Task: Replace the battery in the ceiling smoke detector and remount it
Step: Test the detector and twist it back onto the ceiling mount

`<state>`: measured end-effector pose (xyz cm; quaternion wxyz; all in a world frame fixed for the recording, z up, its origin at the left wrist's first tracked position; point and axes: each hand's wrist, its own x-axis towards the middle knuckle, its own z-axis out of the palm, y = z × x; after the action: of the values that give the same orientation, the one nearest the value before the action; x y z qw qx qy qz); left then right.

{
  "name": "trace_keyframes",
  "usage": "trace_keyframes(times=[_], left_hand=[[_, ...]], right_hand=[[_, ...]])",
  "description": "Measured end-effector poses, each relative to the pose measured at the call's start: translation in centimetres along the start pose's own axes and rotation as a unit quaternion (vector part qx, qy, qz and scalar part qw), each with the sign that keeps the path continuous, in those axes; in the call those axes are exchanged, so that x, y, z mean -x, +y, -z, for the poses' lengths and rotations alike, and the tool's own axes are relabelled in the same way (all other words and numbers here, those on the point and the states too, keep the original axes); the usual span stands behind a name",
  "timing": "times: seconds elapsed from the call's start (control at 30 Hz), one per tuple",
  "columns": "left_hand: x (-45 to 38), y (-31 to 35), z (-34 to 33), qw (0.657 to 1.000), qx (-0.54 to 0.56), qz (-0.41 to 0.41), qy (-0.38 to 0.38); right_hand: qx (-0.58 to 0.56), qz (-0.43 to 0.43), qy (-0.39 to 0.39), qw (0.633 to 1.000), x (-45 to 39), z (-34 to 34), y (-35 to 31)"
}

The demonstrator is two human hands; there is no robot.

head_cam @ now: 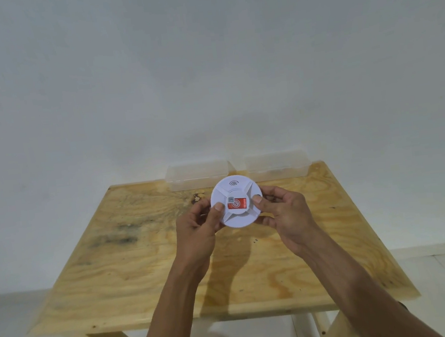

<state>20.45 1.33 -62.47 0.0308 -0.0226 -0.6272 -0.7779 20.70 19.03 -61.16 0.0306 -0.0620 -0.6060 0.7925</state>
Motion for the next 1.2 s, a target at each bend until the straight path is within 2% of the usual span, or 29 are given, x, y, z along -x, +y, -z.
trace_keyframes(times=[0.27,0.5,0.73,1.2], left_hand=[[-0.03,0.09,-0.17,1.000,0.000,0.001,-0.001],[0.03,0.28,-0.18,1.000,0.023,0.010,0.010],[-0.04,0.60,-0.26,0.999,0.023,0.024,-0.009],[-0.03,0.44,-0.40,0.999,0.025,0.028,-0.004]], right_hand=[[-0.017,-0.013,-0.006,1.000,0.03,0.33,-0.07],[-0.030,-0.015,-0.066,0.997,0.33,0.76,-0.37],[-0.038,-0.001,-0.025,0.999,0.40,0.60,0.17],[-0.040,-0.003,-0.020,0.999,0.52,0.72,0.18]])
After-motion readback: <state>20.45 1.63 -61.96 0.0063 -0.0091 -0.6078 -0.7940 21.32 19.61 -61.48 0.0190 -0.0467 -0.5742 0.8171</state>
